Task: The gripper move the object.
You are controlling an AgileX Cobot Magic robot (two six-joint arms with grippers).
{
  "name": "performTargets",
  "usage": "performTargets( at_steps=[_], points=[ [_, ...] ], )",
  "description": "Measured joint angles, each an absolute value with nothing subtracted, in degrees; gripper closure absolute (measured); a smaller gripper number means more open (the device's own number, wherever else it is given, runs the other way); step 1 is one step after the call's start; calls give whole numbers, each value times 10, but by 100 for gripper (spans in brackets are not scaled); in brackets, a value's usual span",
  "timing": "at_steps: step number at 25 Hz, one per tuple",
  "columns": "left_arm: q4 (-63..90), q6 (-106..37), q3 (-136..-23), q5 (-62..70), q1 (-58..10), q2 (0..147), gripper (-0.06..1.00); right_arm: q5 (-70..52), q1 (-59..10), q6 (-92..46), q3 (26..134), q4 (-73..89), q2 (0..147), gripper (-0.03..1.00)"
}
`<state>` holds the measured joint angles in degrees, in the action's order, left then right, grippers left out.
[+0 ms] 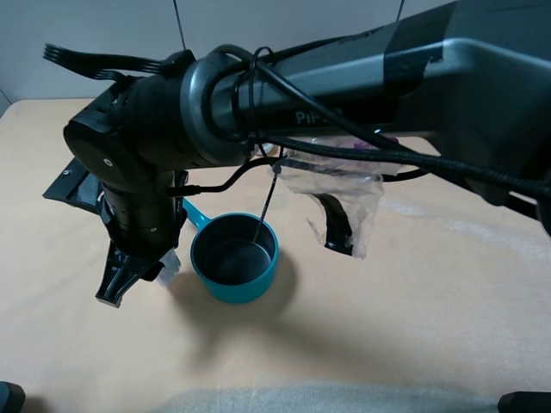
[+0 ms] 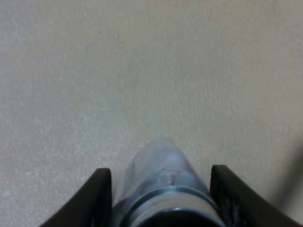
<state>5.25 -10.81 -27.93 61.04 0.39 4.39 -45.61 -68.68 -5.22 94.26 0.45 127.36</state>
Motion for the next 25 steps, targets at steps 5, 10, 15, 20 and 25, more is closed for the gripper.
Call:
performTargets(
  at_steps=[5,10,15,20,25],
  points=[
    [53,-108,-279,610,4,44,19,-456,-687,-55,943,5,1274,60],
    [53,-108,-279,610,4,44,19,-456,-687,-56,943,5,1274,54],
    [53,-108,-279,610,4,44,19,-456,-687,-57,943,3,1274,54],
    [53,-108,-279,610,4,44,19,-456,-687,-58,943,3,1274,49],
    [53,-108,-279,610,4,44,19,-456,-687,-58,943,0,1274,38]
  ],
)
